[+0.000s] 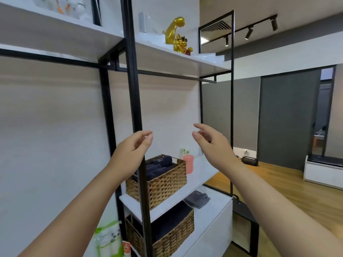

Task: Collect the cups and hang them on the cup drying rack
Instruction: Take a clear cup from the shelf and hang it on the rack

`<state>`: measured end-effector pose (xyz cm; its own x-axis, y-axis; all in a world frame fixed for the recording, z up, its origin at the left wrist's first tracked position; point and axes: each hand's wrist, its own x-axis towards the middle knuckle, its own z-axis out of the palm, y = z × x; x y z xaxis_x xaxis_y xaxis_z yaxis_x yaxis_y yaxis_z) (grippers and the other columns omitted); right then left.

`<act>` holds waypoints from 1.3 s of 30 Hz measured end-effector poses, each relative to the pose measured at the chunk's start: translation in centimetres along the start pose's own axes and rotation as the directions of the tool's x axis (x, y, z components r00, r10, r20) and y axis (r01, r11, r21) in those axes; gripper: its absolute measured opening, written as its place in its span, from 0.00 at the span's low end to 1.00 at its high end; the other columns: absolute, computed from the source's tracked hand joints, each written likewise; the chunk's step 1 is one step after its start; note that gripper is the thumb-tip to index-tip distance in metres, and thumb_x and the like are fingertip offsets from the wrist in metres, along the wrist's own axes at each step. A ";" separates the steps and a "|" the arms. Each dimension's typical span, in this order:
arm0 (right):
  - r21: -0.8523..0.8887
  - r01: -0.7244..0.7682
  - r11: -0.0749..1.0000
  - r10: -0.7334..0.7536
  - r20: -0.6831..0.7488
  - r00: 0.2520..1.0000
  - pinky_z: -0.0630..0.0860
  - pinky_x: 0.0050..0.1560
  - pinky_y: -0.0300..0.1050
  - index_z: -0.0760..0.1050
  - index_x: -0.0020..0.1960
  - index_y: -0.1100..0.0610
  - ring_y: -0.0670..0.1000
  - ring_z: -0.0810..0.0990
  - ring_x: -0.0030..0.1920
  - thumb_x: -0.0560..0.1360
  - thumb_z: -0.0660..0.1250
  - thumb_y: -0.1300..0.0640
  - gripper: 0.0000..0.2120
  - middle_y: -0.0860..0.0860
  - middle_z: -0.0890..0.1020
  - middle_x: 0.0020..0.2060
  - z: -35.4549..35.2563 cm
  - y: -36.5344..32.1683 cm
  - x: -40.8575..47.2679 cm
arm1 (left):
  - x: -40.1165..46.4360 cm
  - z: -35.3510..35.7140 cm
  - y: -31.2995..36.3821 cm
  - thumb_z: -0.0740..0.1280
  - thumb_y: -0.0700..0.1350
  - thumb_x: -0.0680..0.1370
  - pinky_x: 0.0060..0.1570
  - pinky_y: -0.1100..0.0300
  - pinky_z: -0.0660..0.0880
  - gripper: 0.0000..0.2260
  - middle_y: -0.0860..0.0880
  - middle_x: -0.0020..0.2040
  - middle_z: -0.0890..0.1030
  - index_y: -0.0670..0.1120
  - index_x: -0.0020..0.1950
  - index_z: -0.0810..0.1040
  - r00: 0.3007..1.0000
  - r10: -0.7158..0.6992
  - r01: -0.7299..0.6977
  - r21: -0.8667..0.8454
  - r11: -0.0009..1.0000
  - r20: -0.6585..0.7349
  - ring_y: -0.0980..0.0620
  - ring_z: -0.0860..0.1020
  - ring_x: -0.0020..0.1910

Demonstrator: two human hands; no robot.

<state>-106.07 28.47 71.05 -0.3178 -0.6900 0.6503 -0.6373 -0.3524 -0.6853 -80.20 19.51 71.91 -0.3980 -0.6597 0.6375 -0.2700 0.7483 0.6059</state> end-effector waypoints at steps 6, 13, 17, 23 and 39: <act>-0.028 -0.062 0.998 0.063 0.018 0.998 0.73 0.53 0.35 0.76 0.72 0.44 0.38 0.79 0.58 0.83 0.64 0.42 0.19 0.42 0.82 0.60 -4.2 7.7 2.3 | 4.5 9.0 0.0 0.57 0.65 0.81 0.60 0.58 0.72 0.21 0.61 0.61 0.80 0.60 0.70 0.75 0.999 -0.001 0.001 -0.030 1.000 0.033 0.61 0.76 0.62; -0.083 -0.110 0.990 0.105 -0.054 0.993 0.76 0.60 0.43 0.76 0.72 0.45 0.41 0.81 0.57 0.83 0.64 0.42 0.19 0.41 0.85 0.56 -8.8 16.3 7.1 | 12.1 19.5 -1.7 0.58 0.64 0.81 0.64 0.52 0.74 0.20 0.61 0.62 0.80 0.60 0.69 0.75 0.992 0.015 -0.003 -0.091 0.996 0.129 0.61 0.76 0.62; -0.163 -0.133 0.978 0.119 -0.094 0.988 0.73 0.49 0.28 0.76 0.69 0.41 0.32 0.78 0.54 0.83 0.63 0.42 0.16 0.33 0.80 0.52 -10.4 20.8 10.4 | 17.3 24.9 -4.0 0.59 0.63 0.81 0.64 0.53 0.73 0.18 0.61 0.61 0.80 0.60 0.68 0.76 0.988 0.039 -0.020 -0.128 0.992 0.148 0.61 0.77 0.61; -0.252 -0.166 0.953 0.131 -0.149 0.980 0.70 0.44 0.21 0.74 0.71 0.41 0.26 0.74 0.54 0.84 0.62 0.42 0.16 0.25 0.78 0.50 -11.6 27.6 16.8 | 26.0 32.9 -8.2 0.60 0.60 0.82 0.55 0.63 0.72 0.12 0.66 0.56 0.80 0.62 0.63 0.77 0.979 0.082 -0.047 -0.183 0.982 0.188 0.66 0.76 0.58; -0.193 -0.229 0.954 0.209 -0.121 0.970 0.69 0.48 0.29 0.73 0.75 0.46 0.41 0.78 0.60 0.84 0.62 0.43 0.21 0.41 0.81 0.59 -13.4 47.8 32.0 | 42.2 50.1 -17.6 0.62 0.58 0.82 0.53 0.63 0.71 0.17 0.59 0.58 0.80 0.56 0.69 0.77 0.977 0.007 0.001 -0.040 0.999 0.213 0.61 0.77 0.57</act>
<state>-156.07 -1.98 63.48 -0.5262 -0.6669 0.5276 -0.6708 -0.0557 -0.7395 -136.15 -18.10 64.32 -0.5778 -0.6244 0.5256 -0.2354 0.7441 0.6252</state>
